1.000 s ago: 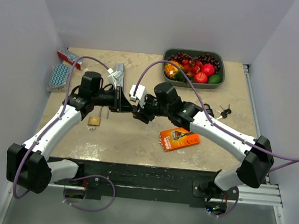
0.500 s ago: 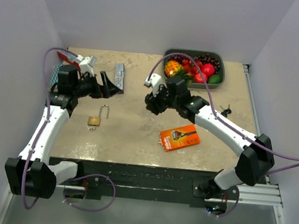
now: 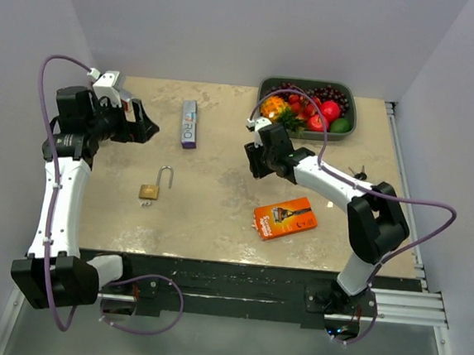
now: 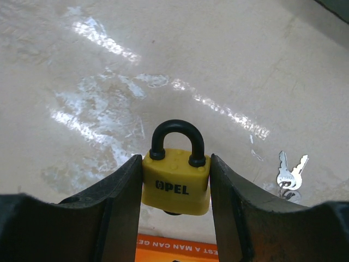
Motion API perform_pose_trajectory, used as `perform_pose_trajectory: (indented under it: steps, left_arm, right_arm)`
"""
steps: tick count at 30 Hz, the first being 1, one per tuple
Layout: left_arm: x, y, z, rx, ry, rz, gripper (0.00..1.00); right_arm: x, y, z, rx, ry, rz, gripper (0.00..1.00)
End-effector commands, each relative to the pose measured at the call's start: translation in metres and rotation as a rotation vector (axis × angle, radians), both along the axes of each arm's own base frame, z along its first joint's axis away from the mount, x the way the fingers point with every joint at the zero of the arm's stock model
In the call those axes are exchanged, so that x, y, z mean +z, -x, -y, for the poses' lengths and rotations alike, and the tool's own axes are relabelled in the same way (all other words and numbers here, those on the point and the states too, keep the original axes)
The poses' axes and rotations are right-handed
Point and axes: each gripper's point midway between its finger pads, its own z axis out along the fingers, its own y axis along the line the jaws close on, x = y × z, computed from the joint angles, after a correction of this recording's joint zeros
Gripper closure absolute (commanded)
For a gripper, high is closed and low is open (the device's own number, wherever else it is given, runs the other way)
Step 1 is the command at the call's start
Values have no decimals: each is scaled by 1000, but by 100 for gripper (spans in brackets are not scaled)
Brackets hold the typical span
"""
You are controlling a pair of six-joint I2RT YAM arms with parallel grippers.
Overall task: Lock with the key
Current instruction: Place the lock at the center of the board.
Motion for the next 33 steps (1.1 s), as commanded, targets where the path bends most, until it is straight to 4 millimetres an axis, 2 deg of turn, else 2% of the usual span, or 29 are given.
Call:
perform_pose_trajectory:
  steps: [1, 7, 13, 17, 21, 22, 25, 26, 29, 33]
  left_arm:
    - [17, 10, 6, -50, -13, 48, 1]
    - [11, 15, 1, -25, -29, 29, 1]
    - [6, 23, 6, -54, -25, 28, 1]
    - [-3, 24, 8, -84, -36, -1, 1]
    - [-21, 29, 11, -136, -54, -52, 1]
    - [-26, 30, 9, -139, -65, -63, 1]
    - [-42, 31, 3, -145, -101, -119, 1]
    - [-49, 33, 2, -163, -116, -147, 1]
    - [-64, 37, 4, -242, -153, -181, 1]
    - [-93, 53, -2, -336, -217, -287, 1]
  right_arm:
    - [9, -32, 8, -203, -31, 65, 100]
    - [-14, -44, 29, -310, 24, 27, 100]
    - [-32, -56, 47, -388, 39, 12, 100]
    - [-39, -58, 51, -404, 30, -11, 100]
    - [-45, -59, 53, -421, 21, -37, 98]
    - [-46, -60, 55, -428, 20, -41, 95]
    - [-50, -57, 59, -439, 24, -75, 74]
    - [-49, -56, 58, -437, 17, -80, 59]
    - [-44, -52, 59, -444, 4, -81, 37]
    - [-38, -49, 58, -428, -10, -82, 31]
